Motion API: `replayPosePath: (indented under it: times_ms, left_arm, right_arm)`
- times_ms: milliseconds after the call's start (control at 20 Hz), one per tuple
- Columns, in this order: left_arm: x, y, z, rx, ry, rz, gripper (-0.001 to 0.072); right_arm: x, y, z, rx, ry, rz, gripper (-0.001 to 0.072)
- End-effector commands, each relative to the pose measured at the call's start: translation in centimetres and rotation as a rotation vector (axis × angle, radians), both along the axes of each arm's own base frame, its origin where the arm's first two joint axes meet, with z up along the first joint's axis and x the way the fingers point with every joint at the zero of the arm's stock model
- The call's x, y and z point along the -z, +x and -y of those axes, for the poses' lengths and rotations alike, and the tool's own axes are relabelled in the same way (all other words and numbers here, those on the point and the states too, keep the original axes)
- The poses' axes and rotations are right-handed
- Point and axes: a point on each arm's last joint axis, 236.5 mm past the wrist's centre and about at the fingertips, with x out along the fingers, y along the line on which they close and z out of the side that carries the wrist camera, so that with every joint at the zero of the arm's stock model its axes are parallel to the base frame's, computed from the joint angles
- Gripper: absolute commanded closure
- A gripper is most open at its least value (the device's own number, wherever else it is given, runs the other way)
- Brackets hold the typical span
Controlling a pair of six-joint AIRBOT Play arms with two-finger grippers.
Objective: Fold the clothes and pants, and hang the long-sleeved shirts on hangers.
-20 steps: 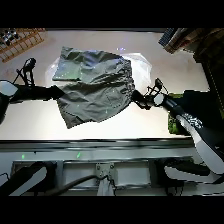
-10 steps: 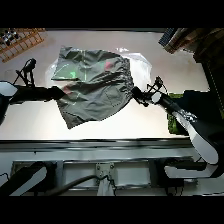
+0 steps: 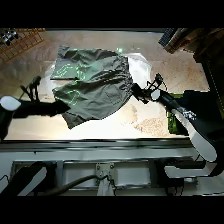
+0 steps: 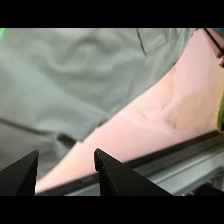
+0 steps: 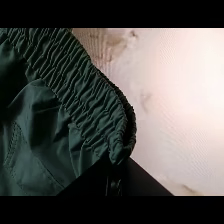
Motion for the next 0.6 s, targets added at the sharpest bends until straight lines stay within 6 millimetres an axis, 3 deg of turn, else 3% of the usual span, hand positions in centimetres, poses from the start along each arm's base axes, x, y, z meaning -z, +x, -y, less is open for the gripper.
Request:
replayPosePath:
  times_ms: [0, 150, 300, 550]
  left_arm:
    - [1.9, -4.7, 2.2, -0.108, -0.149, -0.148, 0.0357]
    - [1.8, -6.1, 3.5, -0.245, -0.291, -0.18, 0.0357]
    - [2.3, -6.2, 2.9, -0.391, -0.343, -0.17, 0.0357]
    - [5.5, -7.8, 1.8, -0.645, -0.428, -0.297, 0.0354]
  right_arm:
    - [0.0, 0.0, 0.1, 0.025, 0.014, -0.01, 0.0672]
    - [0.1, 0.0, 0.3, 0.024, 0.003, -0.013, 0.0672]
    - [0.4, -0.4, 0.2, 0.011, -0.002, -0.029, 0.0672]
    - [0.6, -0.8, 0.2, -0.003, -0.01, -0.043, 0.0672]
